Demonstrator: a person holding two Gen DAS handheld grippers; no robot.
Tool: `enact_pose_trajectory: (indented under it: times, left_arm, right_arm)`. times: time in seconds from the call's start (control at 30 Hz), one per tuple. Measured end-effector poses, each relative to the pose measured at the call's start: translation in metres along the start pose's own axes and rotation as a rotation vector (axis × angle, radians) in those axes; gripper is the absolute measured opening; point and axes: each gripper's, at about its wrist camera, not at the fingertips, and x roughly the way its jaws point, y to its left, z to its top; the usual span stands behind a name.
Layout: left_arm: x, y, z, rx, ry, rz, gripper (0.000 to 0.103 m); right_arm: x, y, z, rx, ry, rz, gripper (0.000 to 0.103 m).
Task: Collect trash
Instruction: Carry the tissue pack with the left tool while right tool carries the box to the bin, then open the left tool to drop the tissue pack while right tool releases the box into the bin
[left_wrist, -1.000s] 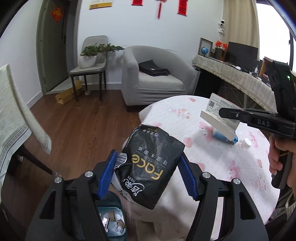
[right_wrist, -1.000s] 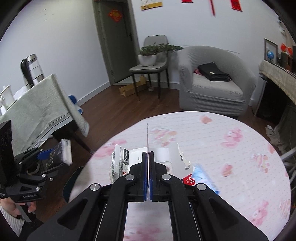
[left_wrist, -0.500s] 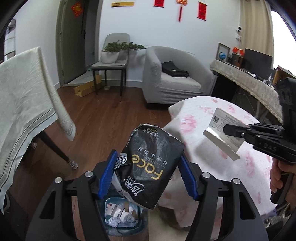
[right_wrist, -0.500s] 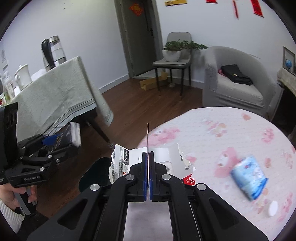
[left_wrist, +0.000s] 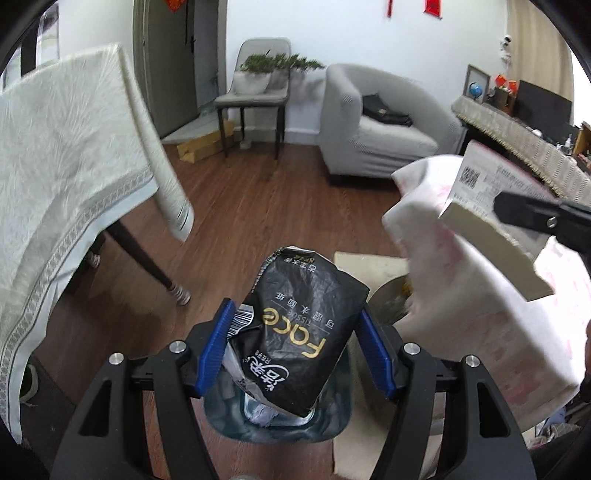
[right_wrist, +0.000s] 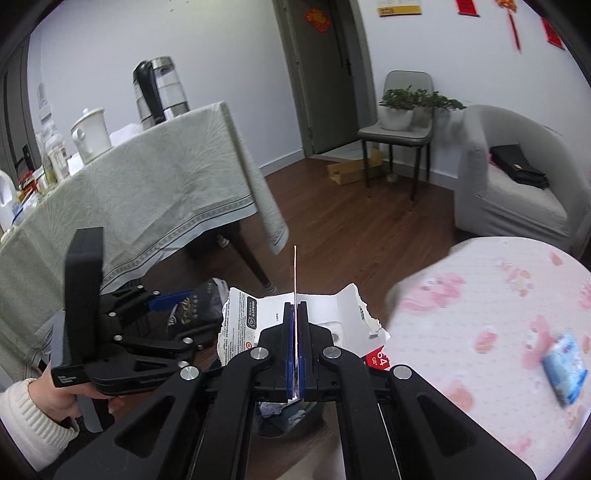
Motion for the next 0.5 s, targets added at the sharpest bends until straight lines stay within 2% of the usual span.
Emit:
enact_pose_trajectory:
  times: [0.27, 0.5]
  left_arm:
    - [0.027, 0.041, -0.017, -0.067, 0.102, 0.008, 0.068]
    - [0.042, 0.058, -0.034, -0.077, 0.172, 0.007, 0.068]
  right_arm:
    - [0.04, 0.024, 0.001, -0.008, 0.059, 0.016, 0.002]
    - [0.066, 0.039, 0.002, -0.012, 0.093, 0.033, 0.002]
